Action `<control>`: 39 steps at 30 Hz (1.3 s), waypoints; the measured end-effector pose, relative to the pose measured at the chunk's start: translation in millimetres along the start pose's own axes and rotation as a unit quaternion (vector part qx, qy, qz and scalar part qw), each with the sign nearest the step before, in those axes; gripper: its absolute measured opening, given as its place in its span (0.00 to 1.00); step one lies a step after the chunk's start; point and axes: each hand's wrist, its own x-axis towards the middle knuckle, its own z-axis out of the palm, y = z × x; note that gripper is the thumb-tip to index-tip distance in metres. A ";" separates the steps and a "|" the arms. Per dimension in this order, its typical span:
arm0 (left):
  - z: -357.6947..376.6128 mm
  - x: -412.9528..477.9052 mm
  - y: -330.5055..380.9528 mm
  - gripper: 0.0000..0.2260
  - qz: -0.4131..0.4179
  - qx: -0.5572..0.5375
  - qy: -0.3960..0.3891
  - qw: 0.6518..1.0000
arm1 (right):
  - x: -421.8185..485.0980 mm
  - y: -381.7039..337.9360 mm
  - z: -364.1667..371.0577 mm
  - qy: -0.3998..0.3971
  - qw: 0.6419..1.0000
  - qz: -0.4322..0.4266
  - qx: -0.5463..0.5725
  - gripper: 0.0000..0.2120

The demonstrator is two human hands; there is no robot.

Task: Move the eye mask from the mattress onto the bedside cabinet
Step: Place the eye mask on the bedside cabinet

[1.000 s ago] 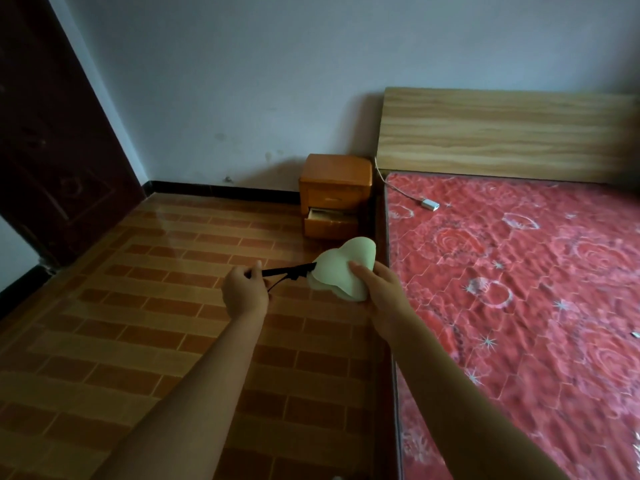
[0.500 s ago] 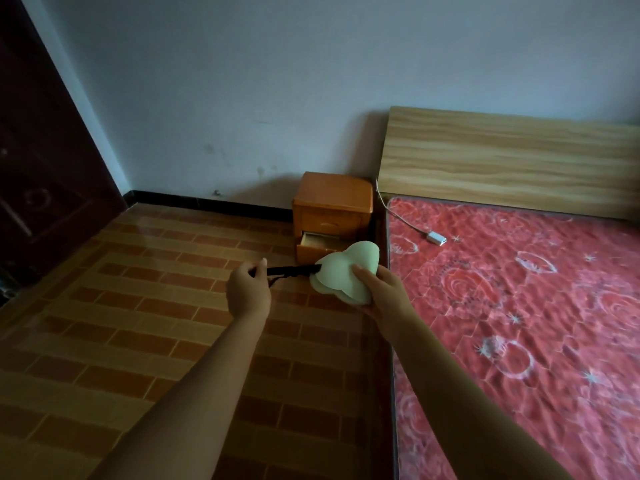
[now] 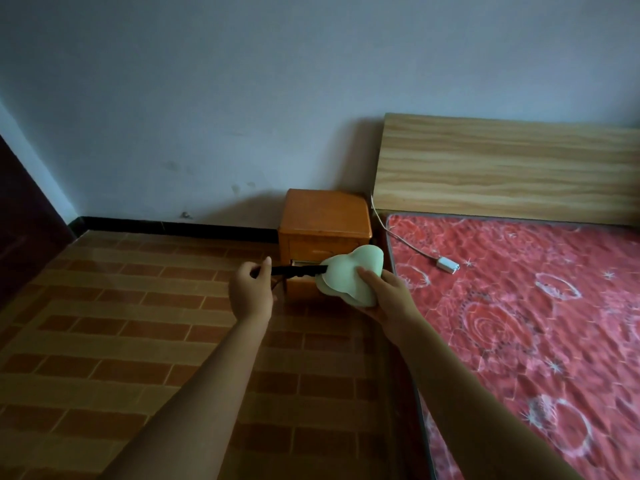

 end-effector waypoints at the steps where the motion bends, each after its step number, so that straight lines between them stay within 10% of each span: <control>1: 7.1 16.9 2.9 0.14 0.003 0.000 -0.007 1.000 | 14.0 -4.3 4.0 0.002 1.000 0.001 0.004 0.19; 23: 202.9 280.3 22.8 0.11 0.044 0.049 -0.181 0.981 | 352.4 -71.2 -27.6 0.031 0.997 0.077 -0.006 0.13; 39: 301.4 383.0 8.7 0.09 -0.077 0.008 -0.209 0.975 | 478.6 -77.5 -55.2 0.042 0.994 0.089 -0.040 0.13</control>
